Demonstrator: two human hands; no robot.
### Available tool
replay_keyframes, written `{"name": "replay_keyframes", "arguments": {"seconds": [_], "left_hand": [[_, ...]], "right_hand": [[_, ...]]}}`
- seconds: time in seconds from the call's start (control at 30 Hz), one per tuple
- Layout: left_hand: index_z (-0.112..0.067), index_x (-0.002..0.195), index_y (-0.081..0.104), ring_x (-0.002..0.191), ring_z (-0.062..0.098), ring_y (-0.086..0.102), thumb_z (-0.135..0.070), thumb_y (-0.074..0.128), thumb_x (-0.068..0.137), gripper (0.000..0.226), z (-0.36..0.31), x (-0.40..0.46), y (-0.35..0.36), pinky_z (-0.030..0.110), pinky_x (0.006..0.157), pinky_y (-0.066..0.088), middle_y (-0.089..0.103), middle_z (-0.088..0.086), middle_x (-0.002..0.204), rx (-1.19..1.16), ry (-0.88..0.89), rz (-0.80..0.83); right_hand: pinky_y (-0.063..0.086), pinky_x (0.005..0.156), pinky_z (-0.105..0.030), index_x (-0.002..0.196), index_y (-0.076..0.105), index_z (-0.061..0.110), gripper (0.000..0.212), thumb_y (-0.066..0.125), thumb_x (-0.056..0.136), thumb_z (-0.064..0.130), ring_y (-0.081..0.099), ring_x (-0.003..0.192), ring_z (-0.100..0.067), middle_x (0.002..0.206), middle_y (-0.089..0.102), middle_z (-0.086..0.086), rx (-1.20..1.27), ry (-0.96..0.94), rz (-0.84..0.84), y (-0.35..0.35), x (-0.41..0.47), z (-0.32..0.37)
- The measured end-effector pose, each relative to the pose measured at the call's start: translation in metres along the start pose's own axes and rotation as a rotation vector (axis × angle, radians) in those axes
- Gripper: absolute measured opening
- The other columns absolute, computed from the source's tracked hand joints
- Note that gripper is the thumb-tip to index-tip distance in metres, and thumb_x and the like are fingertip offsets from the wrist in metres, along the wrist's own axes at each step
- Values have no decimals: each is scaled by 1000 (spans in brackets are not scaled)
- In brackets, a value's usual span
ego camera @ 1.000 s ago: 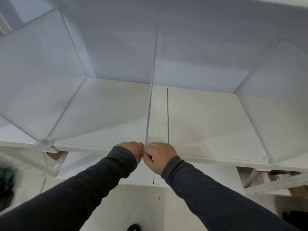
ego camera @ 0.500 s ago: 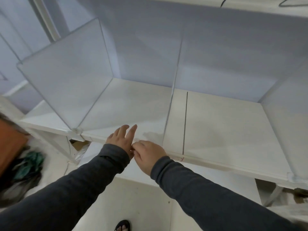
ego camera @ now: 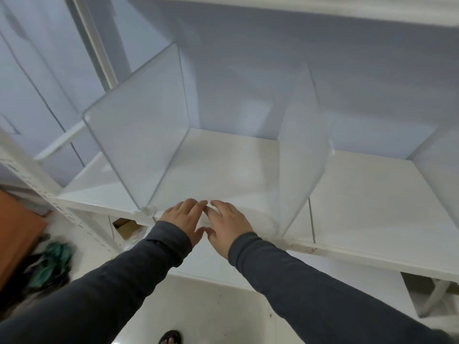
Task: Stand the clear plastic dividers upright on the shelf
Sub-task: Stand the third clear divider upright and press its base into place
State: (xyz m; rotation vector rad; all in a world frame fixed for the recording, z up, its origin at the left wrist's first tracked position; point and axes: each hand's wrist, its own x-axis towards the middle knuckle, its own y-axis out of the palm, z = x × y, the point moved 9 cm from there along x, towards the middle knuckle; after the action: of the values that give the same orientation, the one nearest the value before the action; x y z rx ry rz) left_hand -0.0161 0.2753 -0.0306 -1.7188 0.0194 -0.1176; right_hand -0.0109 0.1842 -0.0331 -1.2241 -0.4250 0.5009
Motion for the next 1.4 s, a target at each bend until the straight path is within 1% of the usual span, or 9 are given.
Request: {"name": "replay_keyframes", "arguments": {"seconds": [0.2, 0.3, 0.37, 0.43, 0.53, 0.73, 0.87, 1.03, 1.4], "left_hand": [[-29, 133, 42, 99, 17, 63, -40, 44, 89, 45, 81, -13, -4, 30, 82, 53, 67, -8, 110, 1, -23, 101], [-29, 109, 60, 88, 16, 65, -43, 39, 91, 31, 114, -21, -7, 27, 72, 50, 68, -6, 100, 99, 6, 141], [-26, 100, 63, 85, 18, 64, -44, 38, 91, 32, 139, -22, -7, 27, 69, 48, 68, -5, 96, 148, -2, 188], [-22, 100, 62, 87, 19, 64, -44, 41, 91, 32, 161, -20, -6, 28, 72, 49, 67, -4, 97, 139, -33, 218], [-24, 113, 56, 94, 17, 62, -45, 46, 89, 33, 192, -13, -4, 30, 81, 51, 65, -6, 106, 86, -76, 242], [-24, 121, 49, 101, 21, 60, -40, 49, 89, 36, 194, 5, 13, 33, 87, 50, 62, -2, 113, 78, 34, 342], [-18, 115, 54, 96, 24, 62, -39, 47, 91, 33, 186, 16, 20, 34, 85, 51, 65, 2, 107, 93, 61, 389], [-15, 119, 56, 109, 26, 59, -40, 48, 91, 38, 179, 26, 27, 34, 95, 46, 63, 6, 119, 164, 51, 537], [-18, 118, 58, 106, 24, 61, -42, 48, 91, 38, 178, 27, 32, 32, 95, 47, 65, 4, 117, 176, -10, 564]], "right_hand": [[33, 112, -39, 141, 40, 22, 51, 50, 92, 30, 34, 137, -24, 149, 37, -2, 18, -6, 56, 36, 43, 50], [34, 110, -39, 138, 42, 19, 49, 49, 91, 28, 38, 133, -24, 145, 41, -1, 29, -19, 73, 45, 61, 69], [35, 109, -38, 137, 43, 18, 48, 50, 91, 27, 40, 131, -23, 143, 44, 0, 29, -21, 77, 48, 73, 81], [36, 108, -37, 136, 45, 18, 46, 50, 91, 26, 41, 128, -22, 140, 46, 0, 32, -23, 84, 51, 83, 91], [36, 107, -35, 131, 52, 16, 41, 47, 90, 19, 43, 125, -22, 136, 50, -1, 42, -24, 96, 57, 98, 104], [38, 104, -32, 121, 62, 19, 42, 50, 83, 5, 45, 120, -21, 126, 56, 1, 80, -10, 117, 67, 111, 111], [34, 110, -32, 125, 61, 21, 52, 52, 80, -2, 41, 128, -21, 134, 54, 2, 88, 26, 195, 65, 113, 108], [26, 115, -30, 136, 51, 25, 71, 52, 73, -8, 31, 137, -21, 147, 43, 3, 90, 49, 306, 70, 107, 106], [17, 119, -27, 138, 48, 29, 79, 46, 70, -10, 18, 143, -19, 154, 30, 4, 193, 67, 248, 65, 97, 98]]}}
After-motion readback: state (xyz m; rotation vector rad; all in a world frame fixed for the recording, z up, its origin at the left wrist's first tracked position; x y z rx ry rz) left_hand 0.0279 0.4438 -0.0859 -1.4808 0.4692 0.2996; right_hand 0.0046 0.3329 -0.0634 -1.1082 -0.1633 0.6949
